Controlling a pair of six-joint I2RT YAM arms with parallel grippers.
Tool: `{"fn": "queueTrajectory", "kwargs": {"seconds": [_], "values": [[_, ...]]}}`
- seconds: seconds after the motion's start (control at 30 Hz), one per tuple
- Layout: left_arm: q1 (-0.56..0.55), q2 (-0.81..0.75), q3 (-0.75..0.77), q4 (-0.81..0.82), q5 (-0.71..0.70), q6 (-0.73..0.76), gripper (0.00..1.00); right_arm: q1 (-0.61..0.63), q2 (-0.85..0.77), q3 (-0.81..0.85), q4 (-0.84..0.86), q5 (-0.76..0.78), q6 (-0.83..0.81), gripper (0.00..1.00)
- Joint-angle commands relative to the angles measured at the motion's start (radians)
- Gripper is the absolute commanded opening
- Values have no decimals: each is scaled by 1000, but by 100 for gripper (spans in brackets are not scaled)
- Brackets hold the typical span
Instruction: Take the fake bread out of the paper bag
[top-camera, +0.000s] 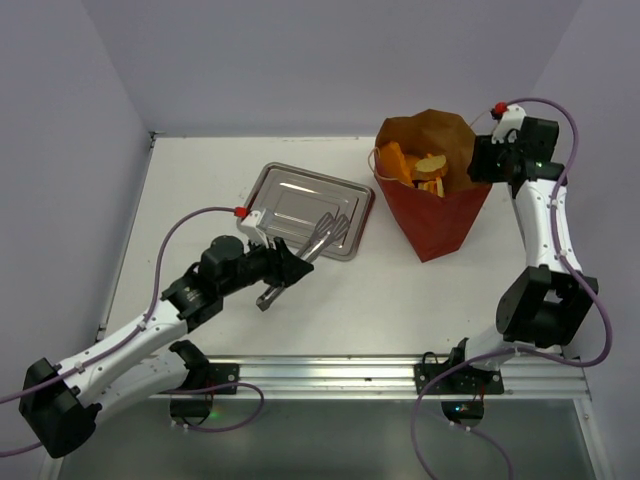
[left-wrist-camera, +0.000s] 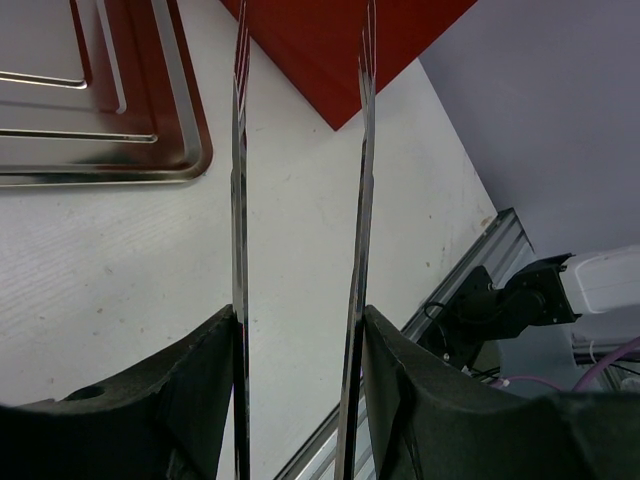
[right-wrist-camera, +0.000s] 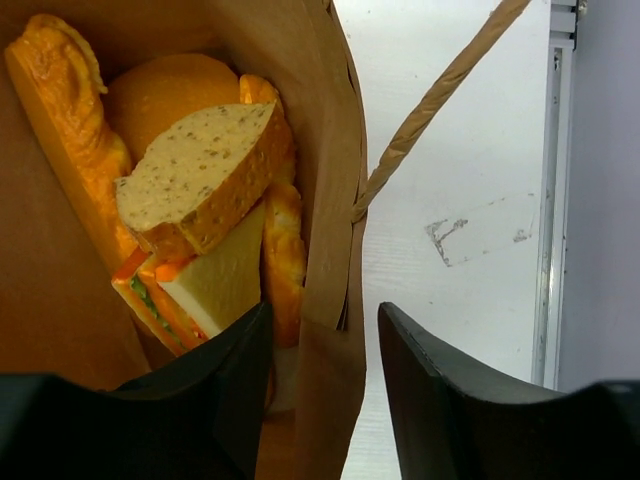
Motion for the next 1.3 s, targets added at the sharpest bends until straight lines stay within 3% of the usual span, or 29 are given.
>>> {"fn": "queueTrajectory", "kwargs": {"seconds": [0.0,0.33,0.93,1.27], "values": [[6,-22,1,43,35,11,54,-2,-34,-26,113,-8,-24,49],[6,-48,13,-23,36,17,54,-2,-62,-98,173,-34,-7,1],[6,-75,154,6,188,-18,54,-2,-195,-55,235,41,-45,0],[6,-22,223,17,269,-67,54,0,-298,-162,248,-1,-89,0]]}}
